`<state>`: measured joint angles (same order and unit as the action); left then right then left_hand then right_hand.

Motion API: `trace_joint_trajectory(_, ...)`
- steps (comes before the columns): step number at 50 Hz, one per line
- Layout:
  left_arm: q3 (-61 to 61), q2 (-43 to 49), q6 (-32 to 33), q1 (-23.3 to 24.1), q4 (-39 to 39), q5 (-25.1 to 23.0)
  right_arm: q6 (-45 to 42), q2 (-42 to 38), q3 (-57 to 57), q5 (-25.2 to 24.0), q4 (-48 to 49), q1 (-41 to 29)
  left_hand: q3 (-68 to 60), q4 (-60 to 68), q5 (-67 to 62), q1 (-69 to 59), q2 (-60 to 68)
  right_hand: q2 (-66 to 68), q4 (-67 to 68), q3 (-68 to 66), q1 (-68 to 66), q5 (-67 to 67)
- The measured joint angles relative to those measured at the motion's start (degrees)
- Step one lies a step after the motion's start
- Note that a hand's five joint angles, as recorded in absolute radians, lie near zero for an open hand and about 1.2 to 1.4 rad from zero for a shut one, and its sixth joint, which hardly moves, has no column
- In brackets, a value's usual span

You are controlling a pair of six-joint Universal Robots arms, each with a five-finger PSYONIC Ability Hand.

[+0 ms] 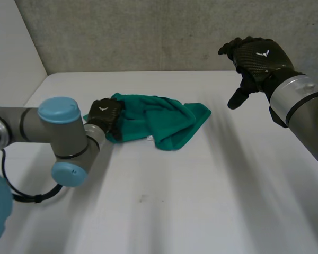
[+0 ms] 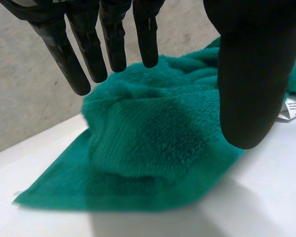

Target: Fold the towel.

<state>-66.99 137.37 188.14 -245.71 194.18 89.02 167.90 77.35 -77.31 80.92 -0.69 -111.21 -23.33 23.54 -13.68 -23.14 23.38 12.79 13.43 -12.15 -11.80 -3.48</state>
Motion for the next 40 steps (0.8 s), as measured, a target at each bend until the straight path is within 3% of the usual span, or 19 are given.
trace_joint_trajectory(10,7.93,8.45,5.90,-0.03,1.70,-3.81,-3.19,-2.40,0.16,0.39,0.07,0.03,-0.45,0.21,-0.22,-0.36,0.44,0.00,0.00,0.00,0.00,0.00)
trace_joint_trajectory(11,9.64,10.07,7.18,-0.03,1.61,-3.77,-3.53,-2.93,0.31,0.48,0.07,0.03,-17.59,17.50,-16.92,-20.67,17.63,0.00,0.00,0.00,0.00,0.00)
trace_joint_trajectory(15,11.15,11.07,8.20,-0.03,1.82,-2.86,-3.72,-3.51,0.50,0.55,0.09,0.03,-41.47,41.85,-40.54,-40.99,42.23,0.00,0.00,0.00,0.00,0.02)
trace_joint_trajectory(20,10.83,8.52,8.38,-0.02,3.90,0.35,-3.69,-4.12,0.77,0.61,0.14,0.04,-44.35,44.11,-41.00,-40.99,45.00,0.00,0.00,0.00,0.00,0.00)
trace_joint_trajectory(25,7.42,1.79,8.07,0.22,6.31,2.92,-3.47,-4.71,1.17,0.89,0.16,0.11,-44.35,44.11,-41.00,-40.99,45.04,0.00,0.00,0.00,0.00,0.00)
trace_joint_trajectory(32,-1.69,-15.35,7.65,2.31,7.26,3.94,-1.14,-5.75,2.89,3.29,-1.07,0.34,-44.52,44.30,-40.99,-40.99,45.12,0.00,0.00,0.00,0.00,0.01)
trace_joint_trajectory(40,-9.50,-33.54,7.56,4.98,5.58,3.64,10.24,-8.26,5.73,1.96,-7.41,0.28,-44.65,44.62,-41.01,-40.99,45.25,0.00,0.00,0.00,0.00,0.00)
